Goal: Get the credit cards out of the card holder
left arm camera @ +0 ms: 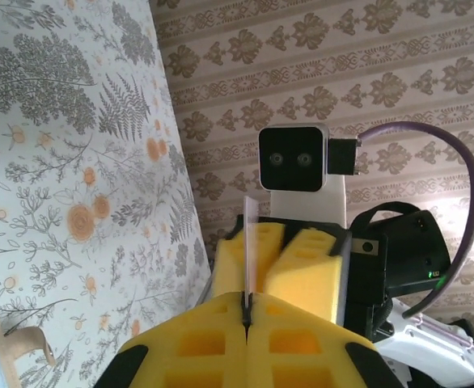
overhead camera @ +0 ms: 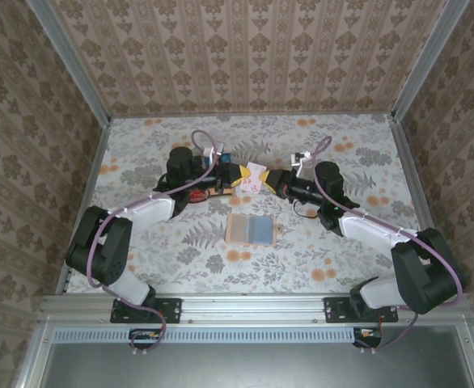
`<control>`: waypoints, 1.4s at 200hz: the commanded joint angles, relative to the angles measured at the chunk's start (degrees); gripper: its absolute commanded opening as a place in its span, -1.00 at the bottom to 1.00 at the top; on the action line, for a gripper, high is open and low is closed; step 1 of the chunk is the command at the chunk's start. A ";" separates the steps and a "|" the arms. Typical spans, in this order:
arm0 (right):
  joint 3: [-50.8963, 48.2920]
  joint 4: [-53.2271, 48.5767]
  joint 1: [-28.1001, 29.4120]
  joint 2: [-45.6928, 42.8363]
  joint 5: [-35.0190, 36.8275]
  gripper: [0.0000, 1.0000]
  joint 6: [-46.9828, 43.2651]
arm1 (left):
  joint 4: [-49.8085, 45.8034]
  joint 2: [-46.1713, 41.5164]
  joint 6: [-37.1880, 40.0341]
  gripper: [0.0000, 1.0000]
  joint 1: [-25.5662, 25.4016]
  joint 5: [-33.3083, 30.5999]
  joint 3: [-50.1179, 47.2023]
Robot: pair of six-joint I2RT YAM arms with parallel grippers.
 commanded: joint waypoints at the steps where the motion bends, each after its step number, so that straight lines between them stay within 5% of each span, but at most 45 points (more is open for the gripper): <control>1: 1.18 -6.24 -0.31 -1.75 2.52 -0.23 -3.69 | -12.04 -4.48 11.21 -1.00 1.33 -0.42 2.64; 16: 1.75 -13.36 -0.34 -3.83 4.92 0.14 -7.05 | -27.43 -7.14 22.91 -1.00 1.34 -3.50 6.17; 45: 3.13 -25.85 -0.41 -7.39 9.61 0.57 -13.98 | -52.00 -10.10 43.51 -1.00 3.45 -11.03 14.51; 115: 5.29 -40.42 -0.54 -8.90 17.61 0.81 -22.06 | -74.62 -7.96 71.98 -1.00 6.54 -19.95 31.47; 164: 6.13 -46.63 -0.54 -7.77 21.88 0.83 -25.20 | -82.49 1.16 87.35 -1.00 8.23 -28.54 40.83; 204: 5.66 -46.40 -0.48 -6.90 21.88 0.89 -25.62 | -84.40 7.24 106.08 -1.00 8.59 -26.83 43.84; 280: 5.29 -45.25 -0.46 -5.27 20.51 0.99 -24.05 | -89.37 17.25 127.98 -1.00 6.72 -30.99 48.28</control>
